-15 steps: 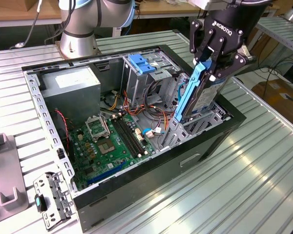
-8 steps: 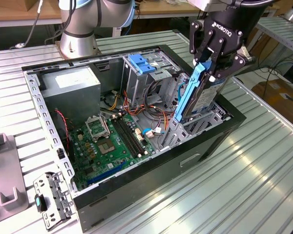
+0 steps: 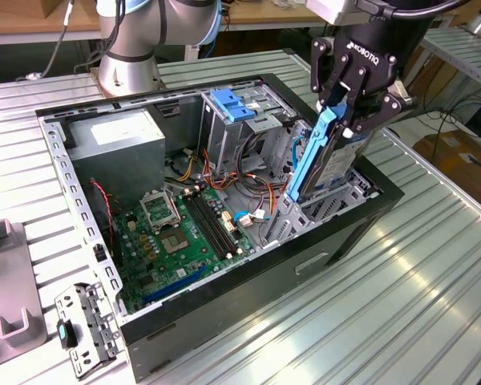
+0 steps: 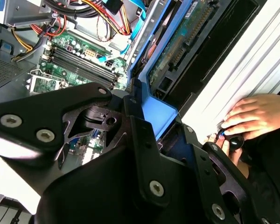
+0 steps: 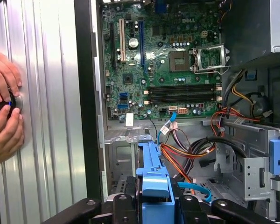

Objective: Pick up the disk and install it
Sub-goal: 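Insert the disk into the insertion slot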

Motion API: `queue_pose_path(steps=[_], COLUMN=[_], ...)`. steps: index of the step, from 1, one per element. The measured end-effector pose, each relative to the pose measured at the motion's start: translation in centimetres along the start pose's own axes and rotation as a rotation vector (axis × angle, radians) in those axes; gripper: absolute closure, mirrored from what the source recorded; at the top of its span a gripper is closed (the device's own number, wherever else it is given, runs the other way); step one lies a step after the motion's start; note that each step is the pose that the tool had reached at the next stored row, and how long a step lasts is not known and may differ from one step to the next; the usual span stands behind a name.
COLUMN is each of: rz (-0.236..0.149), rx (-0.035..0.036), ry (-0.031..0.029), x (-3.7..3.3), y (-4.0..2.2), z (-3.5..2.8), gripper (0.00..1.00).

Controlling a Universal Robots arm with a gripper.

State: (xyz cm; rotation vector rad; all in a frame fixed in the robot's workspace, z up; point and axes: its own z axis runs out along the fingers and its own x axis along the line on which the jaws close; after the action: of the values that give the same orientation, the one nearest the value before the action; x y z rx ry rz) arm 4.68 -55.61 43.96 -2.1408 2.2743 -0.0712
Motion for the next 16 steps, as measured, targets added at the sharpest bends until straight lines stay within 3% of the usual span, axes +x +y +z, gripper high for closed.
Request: queue_pose_path(steps=[5,13,14,16], rz=[0.0,0.0,0.0,0.0], rx=[-0.0011,-0.0011,-0.0011,-0.0011], ry=[0.0001,0.0005,0.0,0.0003], x=[-0.01,-0.01,-0.01,-0.02], y=[0.02,0.02,0.03,0.05], z=[0.49,0.55,0.73,1.08], gripper=[0.63,0.62,0.55,0.55])
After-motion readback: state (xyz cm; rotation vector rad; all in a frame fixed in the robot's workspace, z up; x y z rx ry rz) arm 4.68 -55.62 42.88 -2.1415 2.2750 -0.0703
